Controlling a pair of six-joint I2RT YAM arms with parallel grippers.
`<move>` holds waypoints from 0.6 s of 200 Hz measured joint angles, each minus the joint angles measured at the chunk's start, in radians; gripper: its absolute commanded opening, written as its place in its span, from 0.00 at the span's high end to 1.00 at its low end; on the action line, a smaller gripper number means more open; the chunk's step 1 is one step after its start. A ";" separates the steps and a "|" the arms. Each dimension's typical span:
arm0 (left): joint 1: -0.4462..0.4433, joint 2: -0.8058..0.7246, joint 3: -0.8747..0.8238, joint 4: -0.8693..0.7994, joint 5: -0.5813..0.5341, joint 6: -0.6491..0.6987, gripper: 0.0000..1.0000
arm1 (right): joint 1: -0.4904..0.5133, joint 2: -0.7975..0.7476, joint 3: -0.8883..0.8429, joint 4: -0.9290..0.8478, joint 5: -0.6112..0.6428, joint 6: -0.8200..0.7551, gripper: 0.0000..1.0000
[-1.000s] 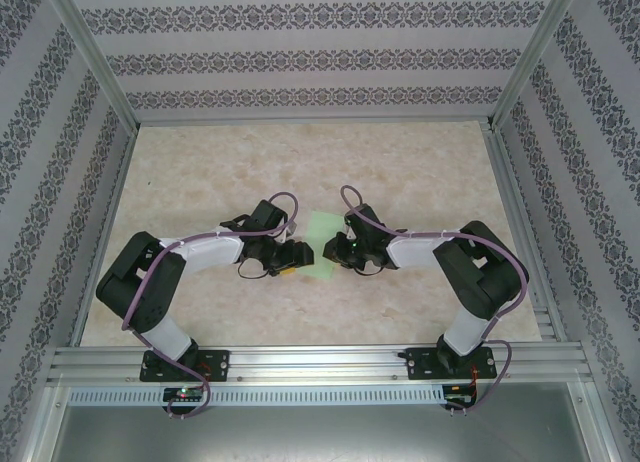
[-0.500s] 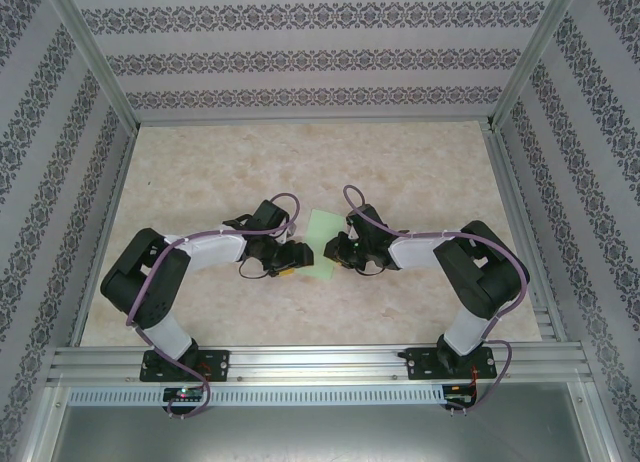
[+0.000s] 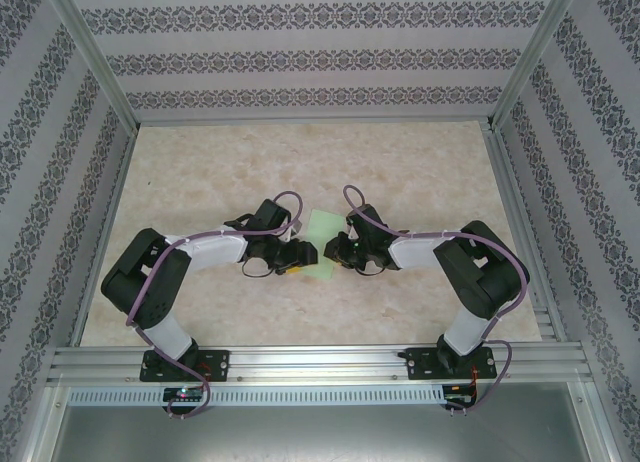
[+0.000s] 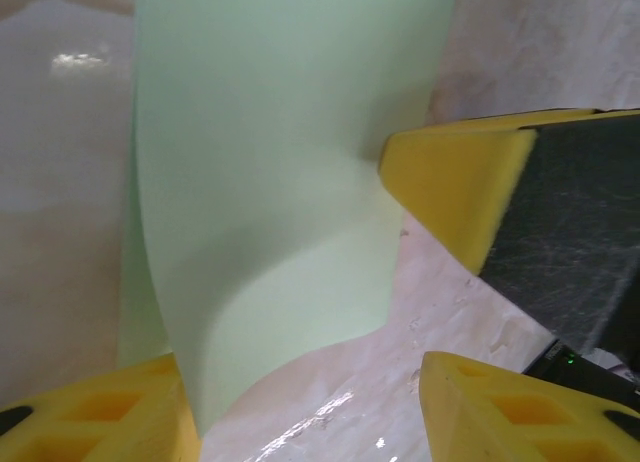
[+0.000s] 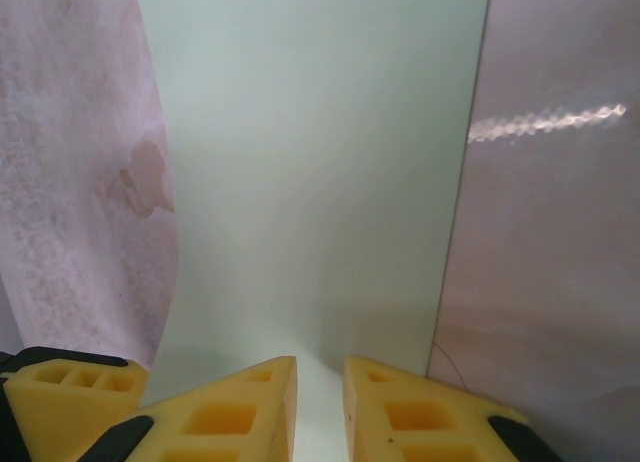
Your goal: Fold a paper plane with a square sheet of paper (pick it up from the middle)
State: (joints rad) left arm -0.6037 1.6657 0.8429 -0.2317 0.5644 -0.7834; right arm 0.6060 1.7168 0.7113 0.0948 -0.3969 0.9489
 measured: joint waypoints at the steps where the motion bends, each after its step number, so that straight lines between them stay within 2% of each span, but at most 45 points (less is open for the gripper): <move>1: 0.000 0.000 0.000 0.001 0.000 0.000 0.43 | 0.000 0.000 0.000 0.000 0.000 0.000 0.80; 120: -0.001 0.053 0.017 0.193 0.041 -0.069 0.43 | -0.008 0.005 0.013 -0.032 -0.018 -0.026 0.82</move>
State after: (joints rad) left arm -0.6044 1.7191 0.8597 -0.0387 0.6052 -0.8524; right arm 0.5976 1.7222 0.7242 0.0628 -0.4145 0.9230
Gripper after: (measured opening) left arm 0.570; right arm 0.180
